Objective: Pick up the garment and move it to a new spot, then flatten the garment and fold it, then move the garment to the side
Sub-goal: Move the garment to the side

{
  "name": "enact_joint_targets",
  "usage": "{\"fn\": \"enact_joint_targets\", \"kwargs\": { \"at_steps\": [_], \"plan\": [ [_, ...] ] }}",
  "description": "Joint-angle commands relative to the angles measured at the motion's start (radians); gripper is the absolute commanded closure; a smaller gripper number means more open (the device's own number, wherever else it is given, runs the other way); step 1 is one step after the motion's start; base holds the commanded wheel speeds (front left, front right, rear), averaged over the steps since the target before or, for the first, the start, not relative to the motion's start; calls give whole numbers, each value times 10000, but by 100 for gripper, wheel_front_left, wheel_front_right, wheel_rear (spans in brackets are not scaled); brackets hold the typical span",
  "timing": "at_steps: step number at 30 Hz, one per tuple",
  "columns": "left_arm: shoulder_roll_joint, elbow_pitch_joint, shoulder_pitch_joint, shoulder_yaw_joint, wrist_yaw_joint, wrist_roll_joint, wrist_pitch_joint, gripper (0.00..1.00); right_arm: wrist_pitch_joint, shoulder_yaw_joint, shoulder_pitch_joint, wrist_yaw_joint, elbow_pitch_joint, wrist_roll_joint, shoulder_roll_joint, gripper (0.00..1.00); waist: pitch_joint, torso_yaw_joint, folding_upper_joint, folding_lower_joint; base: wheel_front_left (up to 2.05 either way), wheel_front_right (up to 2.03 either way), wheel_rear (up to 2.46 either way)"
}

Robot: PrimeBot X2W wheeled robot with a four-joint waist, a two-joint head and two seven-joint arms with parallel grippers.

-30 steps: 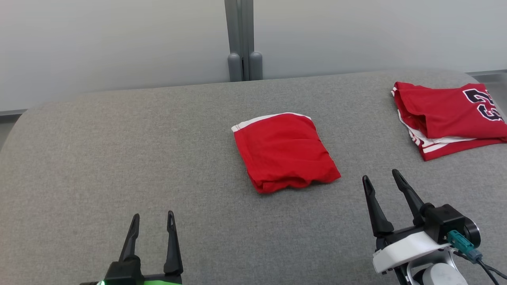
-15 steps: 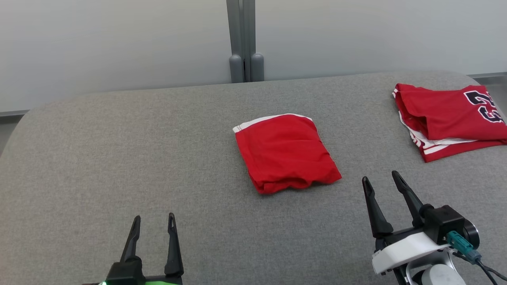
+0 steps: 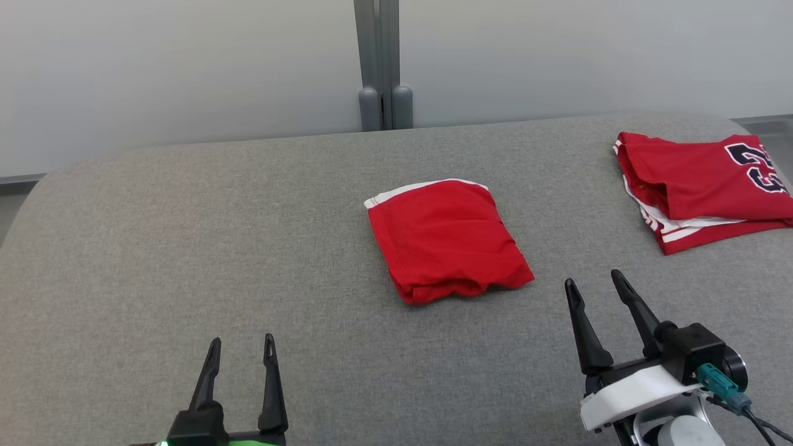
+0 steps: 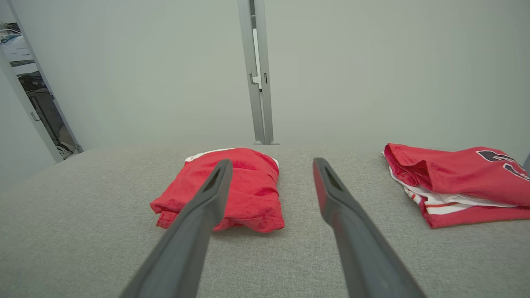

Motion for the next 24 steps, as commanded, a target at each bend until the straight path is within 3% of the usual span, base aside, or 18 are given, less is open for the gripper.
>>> {"fn": "enact_joint_targets", "kwargs": {
  "at_steps": [1, 24],
  "plan": [
    [25, 23, -39, 2, -9, 97, -29, 0, -22, 0, 44, -13, 23, 16, -3, 0, 3, -2, 0, 0, 0, 0, 0],
    [25, -30, -229, -203, -81, 226, -29, 0, -22, 62, -231, -13, 80, 315, -14, 0, 318, 264, 0, 0, 0, 0, 0]
  ]
}}
